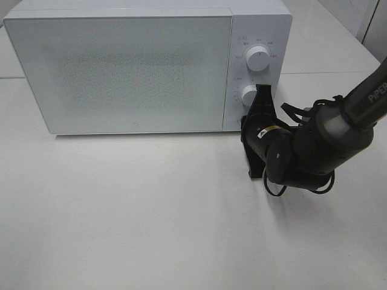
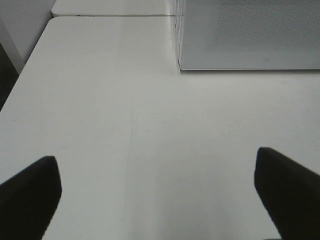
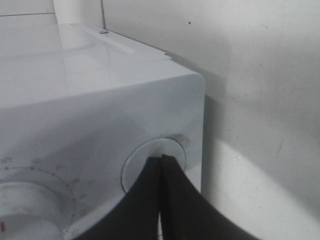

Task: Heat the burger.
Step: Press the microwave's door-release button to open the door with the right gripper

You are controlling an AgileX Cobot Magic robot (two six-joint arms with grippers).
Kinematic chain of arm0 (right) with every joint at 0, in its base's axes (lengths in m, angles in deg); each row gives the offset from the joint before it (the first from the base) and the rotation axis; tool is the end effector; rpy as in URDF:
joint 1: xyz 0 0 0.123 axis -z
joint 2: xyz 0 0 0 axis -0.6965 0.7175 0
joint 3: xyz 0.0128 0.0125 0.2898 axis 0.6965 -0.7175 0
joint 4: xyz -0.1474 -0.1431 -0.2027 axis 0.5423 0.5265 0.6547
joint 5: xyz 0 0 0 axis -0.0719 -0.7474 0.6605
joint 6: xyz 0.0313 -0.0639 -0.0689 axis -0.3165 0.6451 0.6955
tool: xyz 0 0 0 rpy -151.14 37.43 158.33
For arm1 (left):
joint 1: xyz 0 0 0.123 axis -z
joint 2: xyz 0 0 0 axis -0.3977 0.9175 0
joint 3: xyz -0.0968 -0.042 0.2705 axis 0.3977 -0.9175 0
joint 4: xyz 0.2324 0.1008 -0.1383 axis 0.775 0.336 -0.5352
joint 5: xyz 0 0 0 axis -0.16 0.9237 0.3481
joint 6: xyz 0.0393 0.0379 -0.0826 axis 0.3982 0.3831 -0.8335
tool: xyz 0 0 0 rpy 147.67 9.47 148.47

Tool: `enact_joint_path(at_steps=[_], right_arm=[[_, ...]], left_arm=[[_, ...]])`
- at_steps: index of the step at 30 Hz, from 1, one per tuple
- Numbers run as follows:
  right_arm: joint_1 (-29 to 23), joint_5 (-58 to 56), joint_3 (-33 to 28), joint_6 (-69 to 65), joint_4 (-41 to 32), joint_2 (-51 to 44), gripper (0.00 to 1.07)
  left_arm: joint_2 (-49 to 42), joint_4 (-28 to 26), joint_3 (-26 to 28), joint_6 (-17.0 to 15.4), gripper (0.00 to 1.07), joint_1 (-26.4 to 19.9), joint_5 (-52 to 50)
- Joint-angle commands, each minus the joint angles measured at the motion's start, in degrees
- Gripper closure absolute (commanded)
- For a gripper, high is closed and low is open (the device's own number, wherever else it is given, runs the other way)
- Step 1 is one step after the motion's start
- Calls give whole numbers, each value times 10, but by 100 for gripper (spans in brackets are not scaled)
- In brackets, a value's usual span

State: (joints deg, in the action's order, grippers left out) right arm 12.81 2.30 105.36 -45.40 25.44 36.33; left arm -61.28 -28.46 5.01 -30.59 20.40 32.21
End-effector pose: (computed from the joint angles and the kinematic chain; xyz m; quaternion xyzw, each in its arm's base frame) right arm 0.3512 0.1597 0.0485 0.5795 0.5747 0.4215 0.3952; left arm 0.0295 -0.0046 0.2931 0.0012 0.8485 -0.0079 0.5291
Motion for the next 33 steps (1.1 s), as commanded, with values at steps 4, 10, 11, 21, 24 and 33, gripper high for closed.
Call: enact_joint_path(at_steps=[4,10,11,21,24,33], right_arm=[[14,10,11,3,-7,0,107],[14,13,26,5,-7,3,107],[14,13,26,5,-7,3,107],[13,30,36,5,4,7,107],[6,34,37,-3,4,7,107],[-7,56,60,6,-13,7,107]], left_arm=[[-13,0,-2,-1,7,-1,-8],[-13,0,-2,-1,7,-1,-8],[-13,0,-2,-1,7,-1,-8],[-13,0,-2,-1,7,-1,-8],[-13,0,-2,-1,7,-1,-8],[-13,0,-2,-1,7,-1,-8]])
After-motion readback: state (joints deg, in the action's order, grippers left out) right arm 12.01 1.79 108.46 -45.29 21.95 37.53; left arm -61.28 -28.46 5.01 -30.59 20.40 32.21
